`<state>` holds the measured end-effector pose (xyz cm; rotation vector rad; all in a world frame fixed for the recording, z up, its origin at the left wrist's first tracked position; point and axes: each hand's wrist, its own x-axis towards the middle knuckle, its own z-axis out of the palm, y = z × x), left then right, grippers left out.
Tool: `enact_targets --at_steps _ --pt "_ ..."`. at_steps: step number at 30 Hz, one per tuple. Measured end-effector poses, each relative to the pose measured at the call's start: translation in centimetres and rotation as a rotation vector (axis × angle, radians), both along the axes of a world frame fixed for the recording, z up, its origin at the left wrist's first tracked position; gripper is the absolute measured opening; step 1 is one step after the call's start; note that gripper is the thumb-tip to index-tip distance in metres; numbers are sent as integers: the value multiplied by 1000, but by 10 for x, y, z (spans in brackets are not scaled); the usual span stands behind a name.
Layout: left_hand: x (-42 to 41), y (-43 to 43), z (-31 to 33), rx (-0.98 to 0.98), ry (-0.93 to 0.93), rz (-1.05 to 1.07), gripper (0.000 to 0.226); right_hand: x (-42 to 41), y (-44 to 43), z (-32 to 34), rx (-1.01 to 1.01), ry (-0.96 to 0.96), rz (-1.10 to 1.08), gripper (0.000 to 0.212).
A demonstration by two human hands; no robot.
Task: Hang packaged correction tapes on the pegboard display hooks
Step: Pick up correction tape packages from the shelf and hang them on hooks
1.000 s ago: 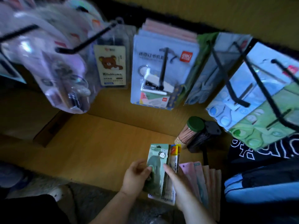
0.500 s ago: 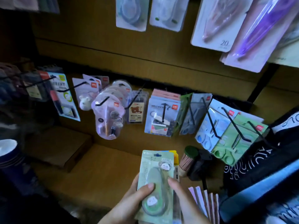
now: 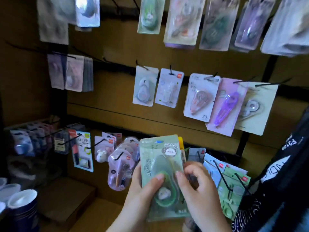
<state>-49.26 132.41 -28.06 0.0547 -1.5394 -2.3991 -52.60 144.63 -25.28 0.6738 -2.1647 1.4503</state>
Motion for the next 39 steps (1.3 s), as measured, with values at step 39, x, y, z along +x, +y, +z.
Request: enact_targets --at_steps 39 --pt "-85 -114 188 -55 547 38 36 -87 -106 210 -484 -328 635 27"
